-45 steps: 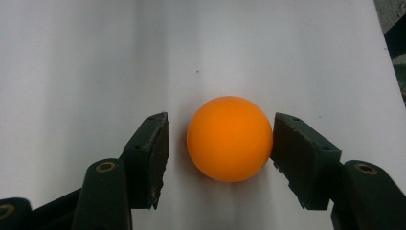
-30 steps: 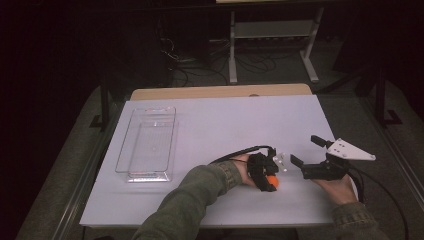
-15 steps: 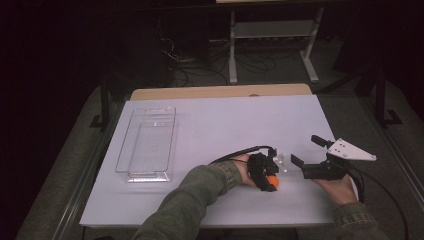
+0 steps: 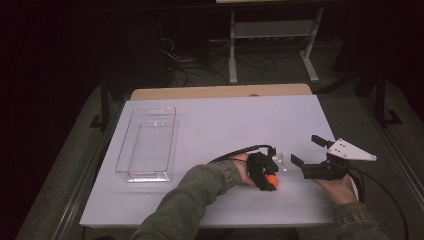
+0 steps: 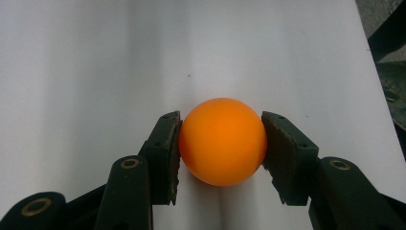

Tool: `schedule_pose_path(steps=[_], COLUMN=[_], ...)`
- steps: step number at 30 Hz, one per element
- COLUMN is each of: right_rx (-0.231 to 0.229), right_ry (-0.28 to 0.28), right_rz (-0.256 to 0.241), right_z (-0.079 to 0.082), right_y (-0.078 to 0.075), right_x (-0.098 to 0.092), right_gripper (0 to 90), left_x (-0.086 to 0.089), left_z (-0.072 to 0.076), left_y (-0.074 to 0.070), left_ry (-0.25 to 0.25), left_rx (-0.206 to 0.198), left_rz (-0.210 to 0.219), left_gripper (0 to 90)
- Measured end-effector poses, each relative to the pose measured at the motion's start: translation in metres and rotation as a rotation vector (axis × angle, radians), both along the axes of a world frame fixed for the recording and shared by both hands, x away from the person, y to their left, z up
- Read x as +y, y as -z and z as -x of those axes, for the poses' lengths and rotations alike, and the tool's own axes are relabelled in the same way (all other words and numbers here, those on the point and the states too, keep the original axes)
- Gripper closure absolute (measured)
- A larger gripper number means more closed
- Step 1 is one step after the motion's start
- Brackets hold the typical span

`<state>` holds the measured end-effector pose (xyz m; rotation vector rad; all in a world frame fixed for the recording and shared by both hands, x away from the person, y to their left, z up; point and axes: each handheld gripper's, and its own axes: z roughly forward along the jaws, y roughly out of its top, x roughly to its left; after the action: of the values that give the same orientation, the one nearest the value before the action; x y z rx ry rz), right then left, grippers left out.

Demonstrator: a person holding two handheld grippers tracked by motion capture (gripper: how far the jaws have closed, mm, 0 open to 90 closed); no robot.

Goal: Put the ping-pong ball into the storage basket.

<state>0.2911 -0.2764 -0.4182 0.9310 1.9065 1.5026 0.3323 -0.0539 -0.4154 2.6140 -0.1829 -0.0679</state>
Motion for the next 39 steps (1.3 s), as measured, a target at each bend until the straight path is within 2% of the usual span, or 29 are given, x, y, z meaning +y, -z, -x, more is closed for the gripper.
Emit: schedule_pose_path(steps=[13, 28, 33, 39], right_rx=[0.001, 0.003, 0.005, 0.009], right_ry=[-0.001, 0.001, 0.003, 0.002], right_rz=[0.005, 0.002, 0.003, 0.005], right_z=[0.000, 0.000, 0.000, 0.000], right_y=[0.000, 0.000, 0.000, 0.001], right_x=[0.000, 0.000, 0.000, 0.000], right_gripper=[0.0, 0.0, 0.0, 0.0], left_x=[0.008, 0.019, 0.023, 0.030], left_z=[0.004, 0.004, 0.005, 0.005], left_y=[-0.015, -0.028, -0.036, -0.043], left_ry=[-0.006, -0.019, -0.023, -0.030], left_rx=[-0.013, -0.024, -0.028, -0.046], left_rz=[0.017, -0.004, 0.011, 0.008], left_gripper=[50.0, 50.0, 50.0, 50.0])
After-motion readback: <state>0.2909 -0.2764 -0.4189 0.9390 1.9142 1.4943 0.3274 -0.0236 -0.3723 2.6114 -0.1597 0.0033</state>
